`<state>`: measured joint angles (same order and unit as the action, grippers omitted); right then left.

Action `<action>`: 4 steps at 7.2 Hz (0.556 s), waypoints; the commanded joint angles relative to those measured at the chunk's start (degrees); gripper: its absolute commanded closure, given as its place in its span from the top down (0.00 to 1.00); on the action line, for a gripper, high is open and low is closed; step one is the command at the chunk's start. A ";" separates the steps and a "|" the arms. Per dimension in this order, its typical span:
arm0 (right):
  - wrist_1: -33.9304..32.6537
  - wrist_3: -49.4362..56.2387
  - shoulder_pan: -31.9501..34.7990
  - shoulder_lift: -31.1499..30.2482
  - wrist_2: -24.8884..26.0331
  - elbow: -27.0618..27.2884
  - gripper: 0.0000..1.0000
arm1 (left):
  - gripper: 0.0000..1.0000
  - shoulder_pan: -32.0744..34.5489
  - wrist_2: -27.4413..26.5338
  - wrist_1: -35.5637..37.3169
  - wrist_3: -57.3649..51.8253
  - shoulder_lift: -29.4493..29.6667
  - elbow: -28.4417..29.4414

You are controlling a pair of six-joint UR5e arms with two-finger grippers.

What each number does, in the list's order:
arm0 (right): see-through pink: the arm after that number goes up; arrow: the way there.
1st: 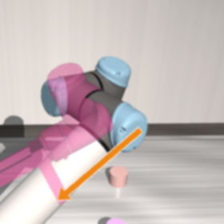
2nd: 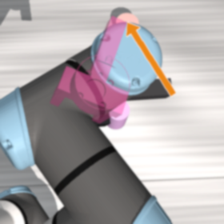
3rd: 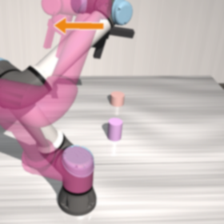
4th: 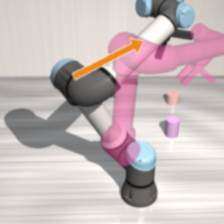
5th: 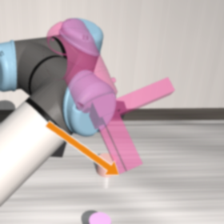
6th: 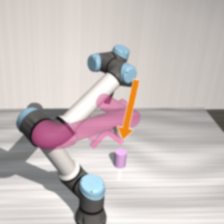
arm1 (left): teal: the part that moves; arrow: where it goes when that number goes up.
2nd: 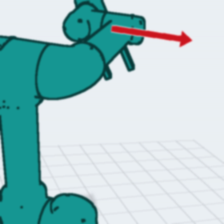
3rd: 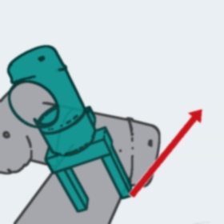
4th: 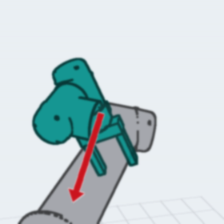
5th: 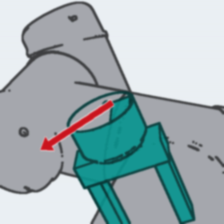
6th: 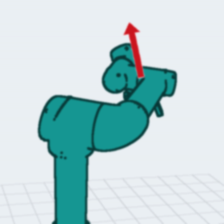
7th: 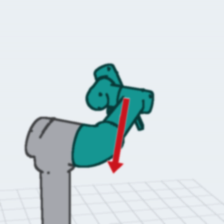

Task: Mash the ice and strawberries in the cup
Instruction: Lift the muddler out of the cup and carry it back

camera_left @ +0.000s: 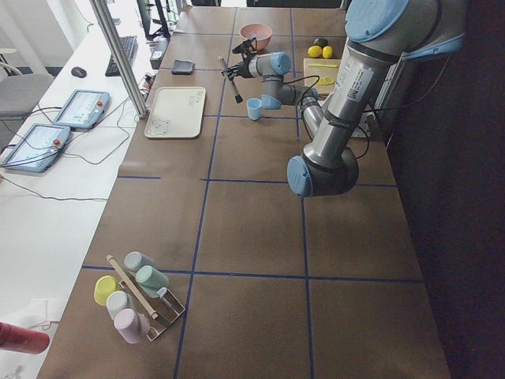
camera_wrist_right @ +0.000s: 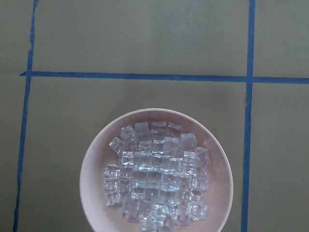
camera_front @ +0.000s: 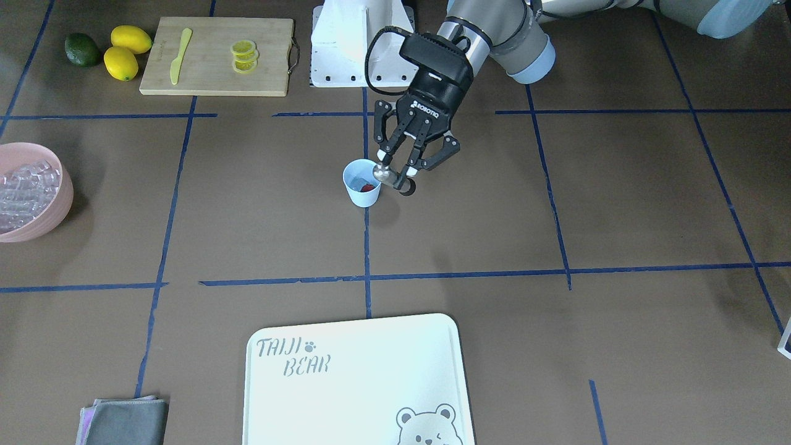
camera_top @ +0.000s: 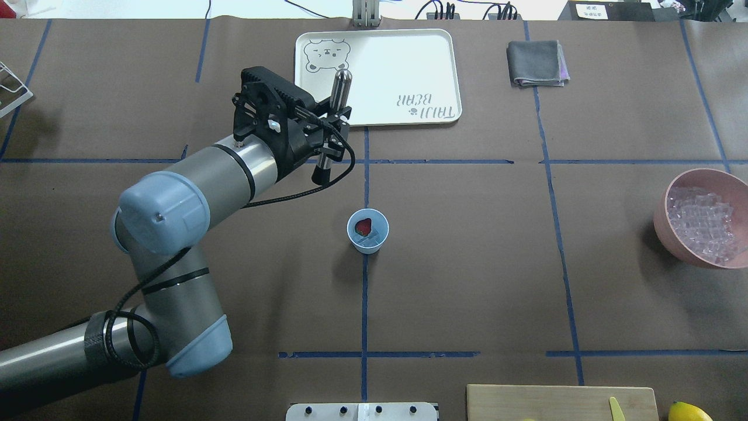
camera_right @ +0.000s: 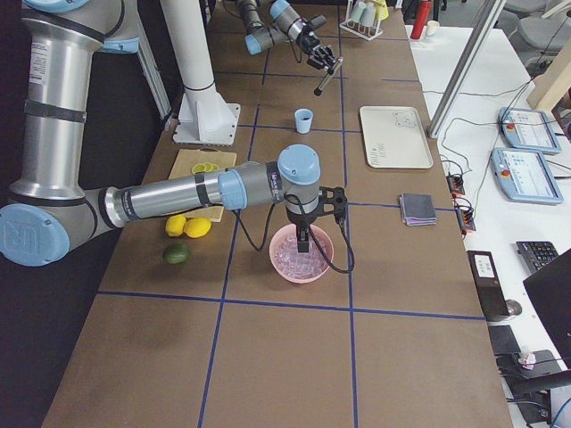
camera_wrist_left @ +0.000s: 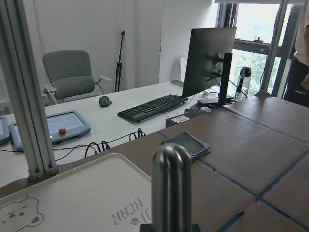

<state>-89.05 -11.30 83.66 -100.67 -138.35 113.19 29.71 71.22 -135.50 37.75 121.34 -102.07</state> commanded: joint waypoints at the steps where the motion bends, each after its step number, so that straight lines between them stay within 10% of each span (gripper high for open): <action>1: -0.42 1.01 -0.16 -0.49 0.54 -0.33 1.00 | 0.00 7.60 10.00 4.45 4.69 -6.52 -1.28; 4: -0.42 1.81 -0.16 -0.84 0.63 -0.60 1.00 | 0.00 27.70 41.07 6.90 4.71 -18.57 0.10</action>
<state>-89.46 -9.61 83.50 -101.38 -137.75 112.64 49.17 99.54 -130.30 42.36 106.79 -102.84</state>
